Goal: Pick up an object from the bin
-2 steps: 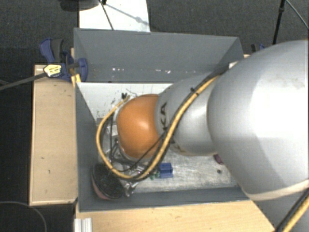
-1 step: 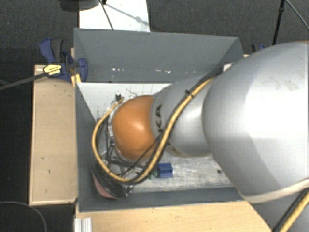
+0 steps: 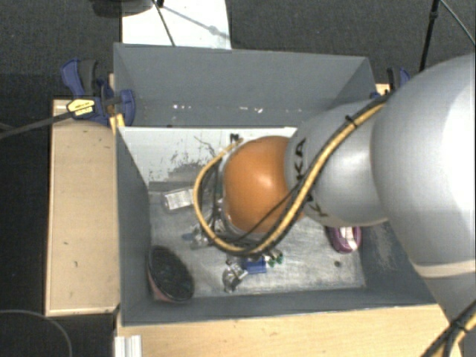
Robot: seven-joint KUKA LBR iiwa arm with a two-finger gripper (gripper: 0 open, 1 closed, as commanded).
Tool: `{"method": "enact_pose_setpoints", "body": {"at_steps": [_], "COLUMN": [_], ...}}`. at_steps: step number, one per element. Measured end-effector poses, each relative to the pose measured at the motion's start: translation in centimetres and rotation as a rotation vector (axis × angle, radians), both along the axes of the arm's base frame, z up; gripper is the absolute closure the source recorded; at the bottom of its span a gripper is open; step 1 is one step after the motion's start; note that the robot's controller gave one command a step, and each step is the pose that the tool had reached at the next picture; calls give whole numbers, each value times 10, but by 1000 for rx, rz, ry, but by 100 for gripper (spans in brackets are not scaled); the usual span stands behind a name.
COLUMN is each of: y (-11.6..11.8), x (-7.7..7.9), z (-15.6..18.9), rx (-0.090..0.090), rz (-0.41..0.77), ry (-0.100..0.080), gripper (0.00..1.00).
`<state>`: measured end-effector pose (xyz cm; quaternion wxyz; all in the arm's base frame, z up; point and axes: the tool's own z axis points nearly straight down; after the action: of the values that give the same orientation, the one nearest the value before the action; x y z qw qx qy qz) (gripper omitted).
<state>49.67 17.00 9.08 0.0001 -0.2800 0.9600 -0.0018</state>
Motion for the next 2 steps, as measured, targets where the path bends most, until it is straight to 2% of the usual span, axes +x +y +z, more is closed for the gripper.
{"method": "enact_pose_setpoints", "body": {"at_steps": [1,2], "y": [-56,-84], "x": [18,-1], "z": [41,-19], "rx": [4,8], "rz": [-232,-583], "ry": [-5,-5], "gripper": [0,0]}}
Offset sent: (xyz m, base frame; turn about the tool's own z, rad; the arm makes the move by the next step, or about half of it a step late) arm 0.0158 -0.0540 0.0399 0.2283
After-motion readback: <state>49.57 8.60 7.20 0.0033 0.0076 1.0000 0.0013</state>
